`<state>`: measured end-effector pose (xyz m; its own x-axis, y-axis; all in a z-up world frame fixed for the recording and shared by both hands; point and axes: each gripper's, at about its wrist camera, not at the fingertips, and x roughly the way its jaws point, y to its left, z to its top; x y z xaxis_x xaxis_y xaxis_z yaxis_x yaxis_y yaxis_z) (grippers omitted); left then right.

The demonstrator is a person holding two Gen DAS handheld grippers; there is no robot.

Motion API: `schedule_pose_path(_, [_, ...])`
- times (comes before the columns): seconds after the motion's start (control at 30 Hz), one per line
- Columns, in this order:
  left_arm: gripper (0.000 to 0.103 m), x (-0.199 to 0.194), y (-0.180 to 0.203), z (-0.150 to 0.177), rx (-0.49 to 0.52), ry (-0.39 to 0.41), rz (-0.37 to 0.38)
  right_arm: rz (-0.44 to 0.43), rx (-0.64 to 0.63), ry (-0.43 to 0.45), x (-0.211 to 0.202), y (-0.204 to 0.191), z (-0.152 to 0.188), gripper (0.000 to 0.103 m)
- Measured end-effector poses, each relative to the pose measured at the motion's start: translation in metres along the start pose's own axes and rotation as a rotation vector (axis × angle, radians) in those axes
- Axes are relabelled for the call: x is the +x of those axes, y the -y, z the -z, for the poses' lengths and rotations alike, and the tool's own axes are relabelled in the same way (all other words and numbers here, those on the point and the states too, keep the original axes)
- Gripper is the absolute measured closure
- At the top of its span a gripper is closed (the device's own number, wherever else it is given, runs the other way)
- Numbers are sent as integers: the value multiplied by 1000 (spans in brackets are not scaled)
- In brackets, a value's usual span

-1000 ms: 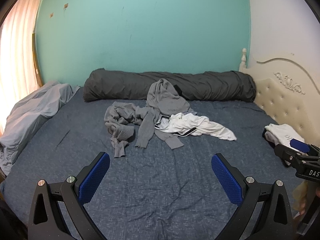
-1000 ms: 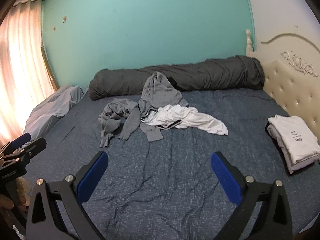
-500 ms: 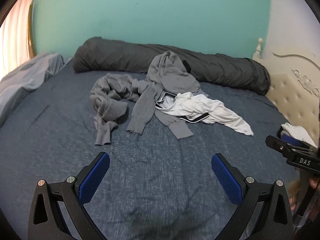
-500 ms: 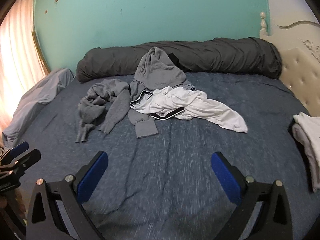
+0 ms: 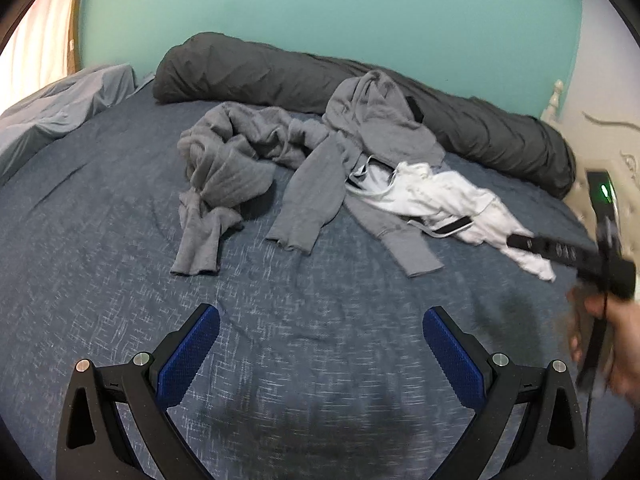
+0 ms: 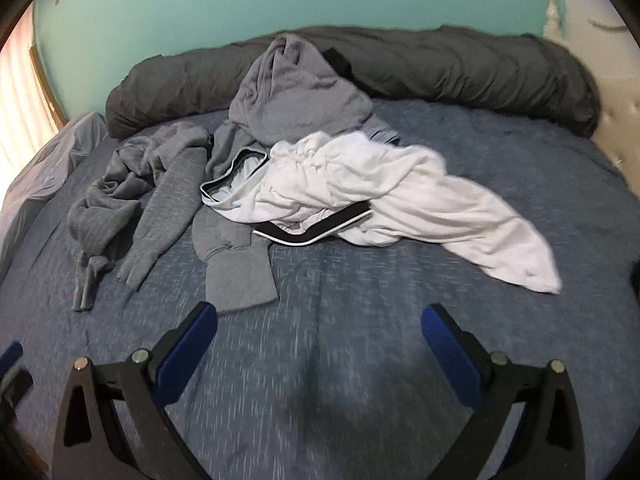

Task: Fold clothes
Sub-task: 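Move the right gripper toward the white shirt with black trim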

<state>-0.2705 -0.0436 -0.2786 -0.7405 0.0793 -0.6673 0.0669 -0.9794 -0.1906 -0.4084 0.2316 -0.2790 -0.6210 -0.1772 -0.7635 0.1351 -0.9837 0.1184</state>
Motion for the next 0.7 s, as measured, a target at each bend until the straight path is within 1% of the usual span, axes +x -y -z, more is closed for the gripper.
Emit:
schedule_pose_path(0.1, [0,15,-11,8,-25,-12,17,5,24,-23,32,4,-11,1])
schedule_pose_path(0.23, [0,25,-23,14,-42,-16,18,20,19,-19,63,7,-25,2])
schedule_pose_path(0.33, [0,30,-33,16,-59,-26,19,23,14,-16,81,9,-36,5])
schedule_pose_path(0.47, [0,30,-41,18,-80,-20,24,21,73,-20,108,16,-48,11])
schedule_pose_path(0.5, [0,30,-42,19,-80,-18,26,17,92,-24,115,18,-50,19])
schedule_pose_path(0.53, [0,29,-42,19,-78,-14,27,8,112,-28,121,21,-51,24])
schedule_pose_path(0.6, [0,28,-41,19,-61,-6,23,-11,136,-46,133,22,-53,39])
schedule_pose_path(0.63, [0,28,-41,19,-56,-3,21,-12,135,-55,138,21,-53,42])
schedule_pose_path(0.7, [0,27,-42,19,-64,4,31,-13,111,-61,145,18,-53,59])
